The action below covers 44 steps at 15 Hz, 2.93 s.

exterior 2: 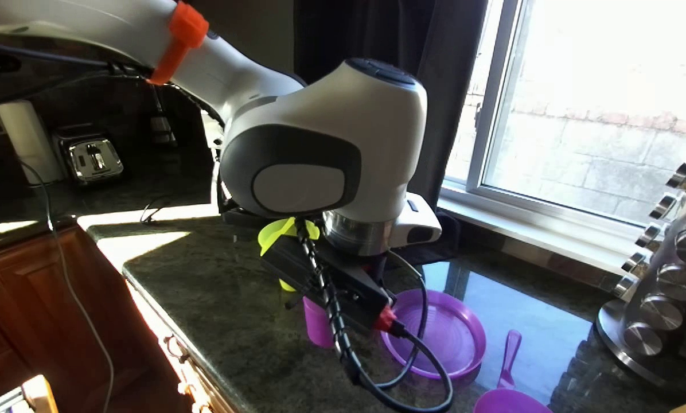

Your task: Move the purple cup forward, then put the purple bowl on the purple cup, then put the purple knife on the purple bowl

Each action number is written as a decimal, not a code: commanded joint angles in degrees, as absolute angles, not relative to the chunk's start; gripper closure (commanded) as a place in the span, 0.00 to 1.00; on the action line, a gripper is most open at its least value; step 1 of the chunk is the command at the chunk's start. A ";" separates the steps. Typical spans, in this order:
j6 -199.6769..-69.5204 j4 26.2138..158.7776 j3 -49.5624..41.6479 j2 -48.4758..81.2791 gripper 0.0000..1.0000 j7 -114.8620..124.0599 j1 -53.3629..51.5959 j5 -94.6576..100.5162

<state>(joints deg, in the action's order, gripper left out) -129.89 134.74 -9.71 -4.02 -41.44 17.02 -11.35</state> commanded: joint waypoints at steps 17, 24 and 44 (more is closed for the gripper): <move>-142.52 142.02 -13.68 -5.04 0.99 -29.05 14.09 -6.54; -142.26 140.82 -14.29 -2.39 0.99 -25.99 13.98 -4.10; -140.28 133.47 -17.56 -1.10 0.00 -12.73 16.63 -16.06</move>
<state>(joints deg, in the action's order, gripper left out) -142.02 136.07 -16.46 -2.02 -18.58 15.48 -15.24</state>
